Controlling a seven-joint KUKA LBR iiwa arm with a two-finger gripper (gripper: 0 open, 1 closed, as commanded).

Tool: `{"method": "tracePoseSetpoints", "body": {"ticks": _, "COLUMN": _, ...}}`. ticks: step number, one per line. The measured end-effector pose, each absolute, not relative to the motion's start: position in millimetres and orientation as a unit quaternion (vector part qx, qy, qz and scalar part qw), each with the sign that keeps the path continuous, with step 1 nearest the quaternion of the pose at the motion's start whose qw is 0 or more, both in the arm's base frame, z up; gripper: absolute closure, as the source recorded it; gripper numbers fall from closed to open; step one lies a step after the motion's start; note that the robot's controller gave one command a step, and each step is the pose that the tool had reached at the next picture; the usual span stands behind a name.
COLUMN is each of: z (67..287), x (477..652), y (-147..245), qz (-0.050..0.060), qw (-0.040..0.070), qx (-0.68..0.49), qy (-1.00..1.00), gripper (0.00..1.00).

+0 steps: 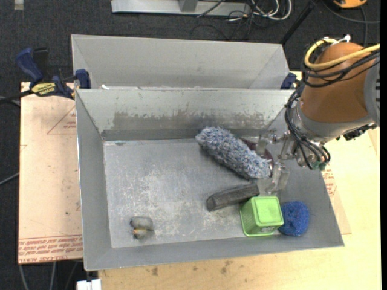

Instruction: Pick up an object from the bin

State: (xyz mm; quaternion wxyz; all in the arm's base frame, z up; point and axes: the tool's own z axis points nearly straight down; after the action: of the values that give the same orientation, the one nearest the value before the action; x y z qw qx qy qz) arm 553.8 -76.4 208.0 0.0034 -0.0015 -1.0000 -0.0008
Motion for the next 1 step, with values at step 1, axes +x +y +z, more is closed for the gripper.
{"method": "tracePoseSetpoints", "body": {"ticks": 1, "z": 212.7, "x": 555.1, "y": -76.1, "qz": 0.000, "qw": 0.000, "qx": 0.000, "qy": -1.000, "gripper": 0.00}}
